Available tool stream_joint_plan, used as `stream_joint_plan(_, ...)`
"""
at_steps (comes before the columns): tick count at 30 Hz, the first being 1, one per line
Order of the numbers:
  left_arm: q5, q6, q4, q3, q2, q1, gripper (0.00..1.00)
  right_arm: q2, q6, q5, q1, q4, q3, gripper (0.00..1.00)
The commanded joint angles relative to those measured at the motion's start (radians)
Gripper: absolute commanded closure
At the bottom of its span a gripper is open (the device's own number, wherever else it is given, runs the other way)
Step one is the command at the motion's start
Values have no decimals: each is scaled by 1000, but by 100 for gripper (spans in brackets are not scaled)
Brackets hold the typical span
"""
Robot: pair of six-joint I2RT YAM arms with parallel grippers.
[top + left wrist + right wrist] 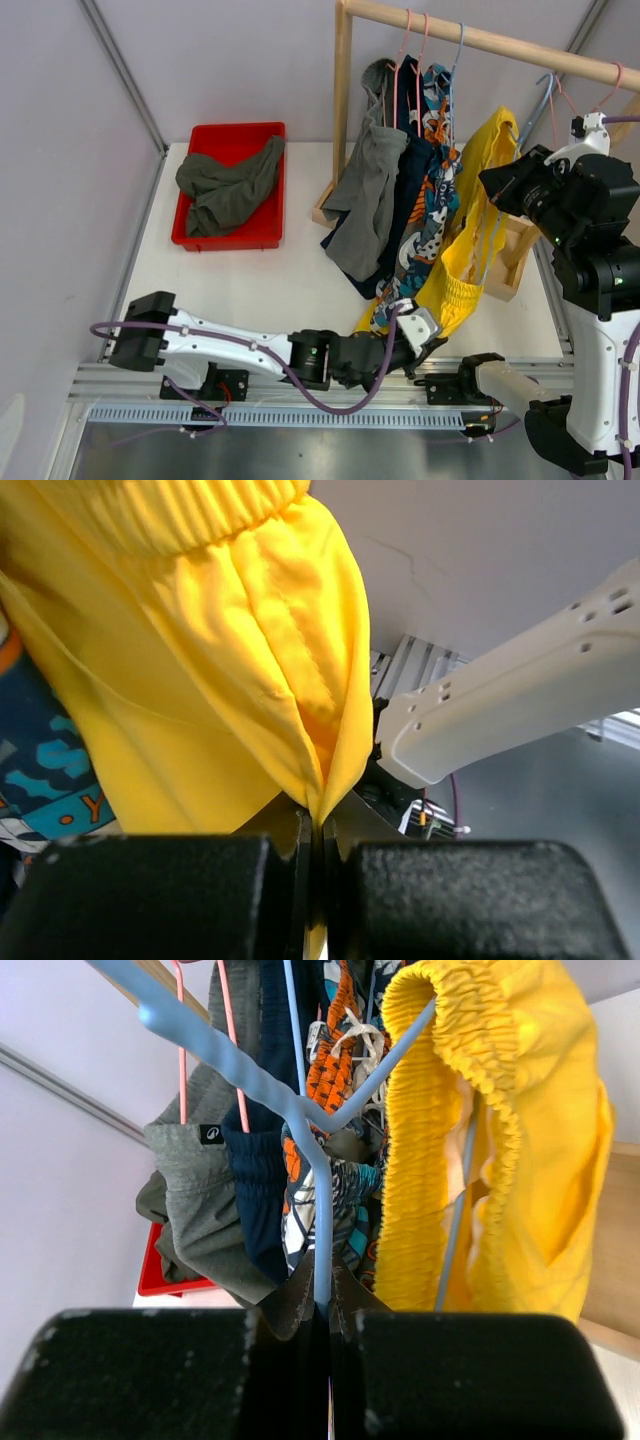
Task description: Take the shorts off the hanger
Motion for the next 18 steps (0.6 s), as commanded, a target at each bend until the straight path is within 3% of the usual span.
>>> stream_joint_plan(1,16,-25,-6,74,61,-41,100,-8,-38,56,-8,180,54,100)
stream_joint_plan(5,-75,45,-49,210,124,-30,100,-31,-21,2,-8,105,74,100)
stream_joint_plan(13,-141,65,-193,482,230,154,100,-121,88,-153,-8,-140,90,100)
stream_joint_plan(18,-118,50,-327,658,298,269,100,-100,106,-226,-8,-257,205,100)
